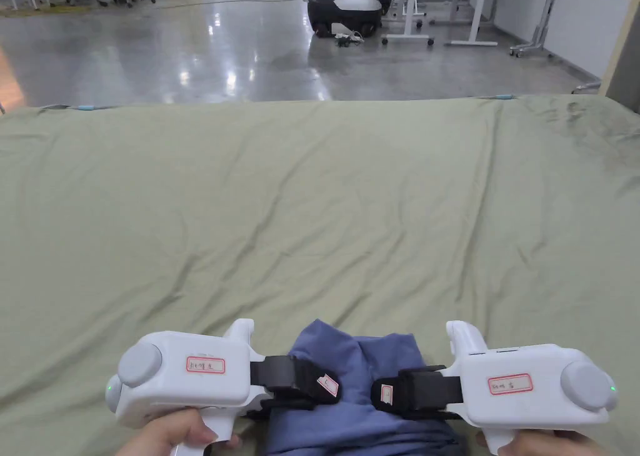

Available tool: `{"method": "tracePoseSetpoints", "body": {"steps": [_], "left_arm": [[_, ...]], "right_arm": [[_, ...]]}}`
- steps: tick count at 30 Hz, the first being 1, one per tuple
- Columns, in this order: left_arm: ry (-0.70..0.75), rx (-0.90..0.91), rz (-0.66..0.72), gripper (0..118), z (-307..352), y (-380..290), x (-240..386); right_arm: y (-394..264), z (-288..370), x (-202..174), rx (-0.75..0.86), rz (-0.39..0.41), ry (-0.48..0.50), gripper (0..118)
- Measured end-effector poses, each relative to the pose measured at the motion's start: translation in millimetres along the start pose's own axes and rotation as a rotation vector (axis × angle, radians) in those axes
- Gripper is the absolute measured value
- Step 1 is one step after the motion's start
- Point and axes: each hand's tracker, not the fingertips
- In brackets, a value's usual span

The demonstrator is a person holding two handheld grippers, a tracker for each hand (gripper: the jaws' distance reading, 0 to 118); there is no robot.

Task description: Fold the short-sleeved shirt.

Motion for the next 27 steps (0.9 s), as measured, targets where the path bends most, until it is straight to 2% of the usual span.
{"method": "tracePoseSetpoints", "body": {"steps": [2, 4, 7, 9, 11, 13, 14, 15, 20, 23, 25, 27], "left_arm": [[0.027, 0.01, -0.098, 30, 6, -2, 7], [0.05, 0.013, -0.162, 30, 13, -4, 17], [0.057, 0.013, -0.165, 30, 28, -7, 17], [0.154, -0.008, -0.197, 30, 43, -1, 19], [0.217, -0.023, -0.154, 30, 79, 11, 17], [0.32, 0.002, -0.235, 30, 117, 27, 30], [0.372, -0.011, -0.252, 30, 140, 33, 33], [0.438, -0.02, -0.254, 30, 162, 39, 33], [0.835, -0.029, -0.286, 30, 261, 68, 23], [1.157, -0.071, -0.34, 29, 305, 86, 2], [1.372, -0.141, -0.403, 29, 322, 101, -18], [1.499, -0.14, -0.343, 29, 349, 113, -41]], "right_arm": [[3, 7, -5, 0.033, -0.054, 0.063, 2], [5, 17, -9, 0.095, -0.067, 0.152, 2], [10, 35, -19, 0.213, -0.057, 0.234, 2], [12, 42, -20, 0.261, -0.069, 0.281, 2], [14, 45, -20, 0.273, -0.072, 0.298, 2], [14, 42, -28, 0.264, -0.049, 0.278, 2], [13, 40, -32, 0.256, -0.007, 0.234, 2], [12, 38, -36, 0.257, 0.017, 0.201, 2], [13, 24, -45, 0.209, 0.032, 0.208, 2], [14, 16, -52, 0.193, 0.044, 0.199, 2], [14, 12, -54, 0.18, 0.057, 0.157, 2], [12, 10, -55, 0.174, 0.061, 0.131, 2]]}}
